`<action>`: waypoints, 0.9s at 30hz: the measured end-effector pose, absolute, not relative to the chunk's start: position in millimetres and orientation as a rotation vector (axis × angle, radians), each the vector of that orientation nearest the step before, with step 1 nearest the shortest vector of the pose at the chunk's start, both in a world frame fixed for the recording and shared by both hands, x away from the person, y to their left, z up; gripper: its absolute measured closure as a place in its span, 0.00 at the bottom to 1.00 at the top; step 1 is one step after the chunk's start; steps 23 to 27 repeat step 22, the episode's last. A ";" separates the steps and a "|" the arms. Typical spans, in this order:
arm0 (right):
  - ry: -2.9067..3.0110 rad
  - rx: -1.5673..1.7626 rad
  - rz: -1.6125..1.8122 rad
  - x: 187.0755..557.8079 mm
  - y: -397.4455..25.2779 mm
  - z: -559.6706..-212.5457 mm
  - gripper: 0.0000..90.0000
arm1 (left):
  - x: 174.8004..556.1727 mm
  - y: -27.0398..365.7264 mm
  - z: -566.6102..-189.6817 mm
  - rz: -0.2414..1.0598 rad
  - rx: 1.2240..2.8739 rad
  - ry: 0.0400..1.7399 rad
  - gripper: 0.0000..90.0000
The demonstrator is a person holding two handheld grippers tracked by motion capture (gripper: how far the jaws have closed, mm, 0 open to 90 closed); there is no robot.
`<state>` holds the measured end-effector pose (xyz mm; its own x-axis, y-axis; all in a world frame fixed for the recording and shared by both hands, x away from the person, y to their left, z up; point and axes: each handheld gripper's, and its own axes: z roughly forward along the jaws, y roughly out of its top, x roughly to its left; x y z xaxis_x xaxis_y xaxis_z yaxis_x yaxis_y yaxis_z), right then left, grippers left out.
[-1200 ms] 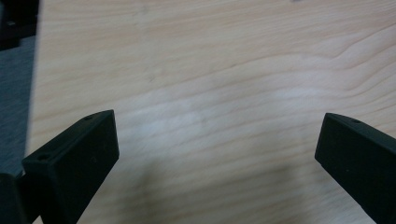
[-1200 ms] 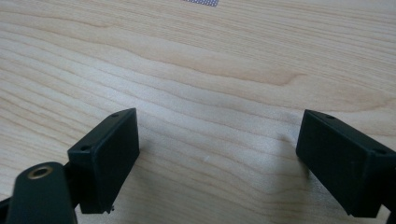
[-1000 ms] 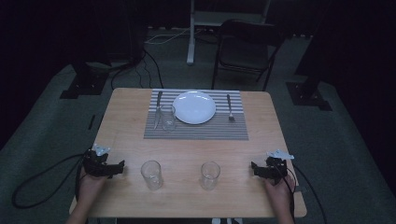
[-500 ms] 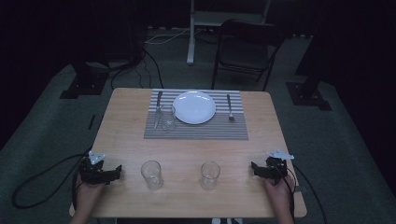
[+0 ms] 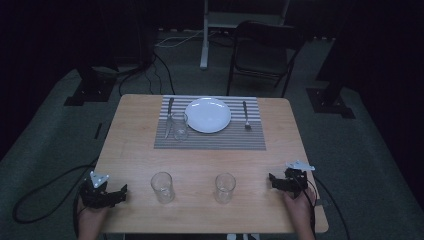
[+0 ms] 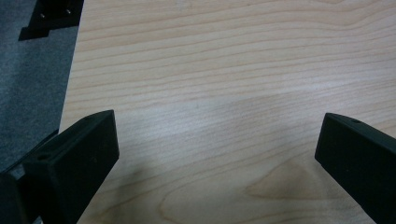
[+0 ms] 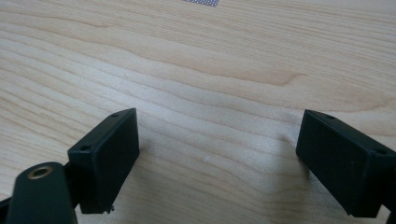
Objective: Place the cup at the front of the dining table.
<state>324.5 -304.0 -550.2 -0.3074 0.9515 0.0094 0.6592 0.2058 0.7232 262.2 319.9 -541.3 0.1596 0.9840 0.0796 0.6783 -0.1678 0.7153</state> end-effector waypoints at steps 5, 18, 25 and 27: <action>2.044 1.494 0.883 324.5 -304.0 -550.2 0.14 | 255.6 322.9 -541.7 0.817 1.899 1.610 0.00; 2.044 1.494 0.883 324.5 -304.0 -550.2 0.14 | 245.8 340.0 -539.1 0.792 1.779 1.637 0.00; 2.044 1.494 0.883 324.5 -304.0 -550.2 0.14 | 247.3 340.9 -541.2 0.772 1.794 1.647 0.00; 2.044 1.494 0.883 324.5 -304.0 -550.2 0.14 | 247.3 340.9 -541.2 0.772 1.794 1.647 0.00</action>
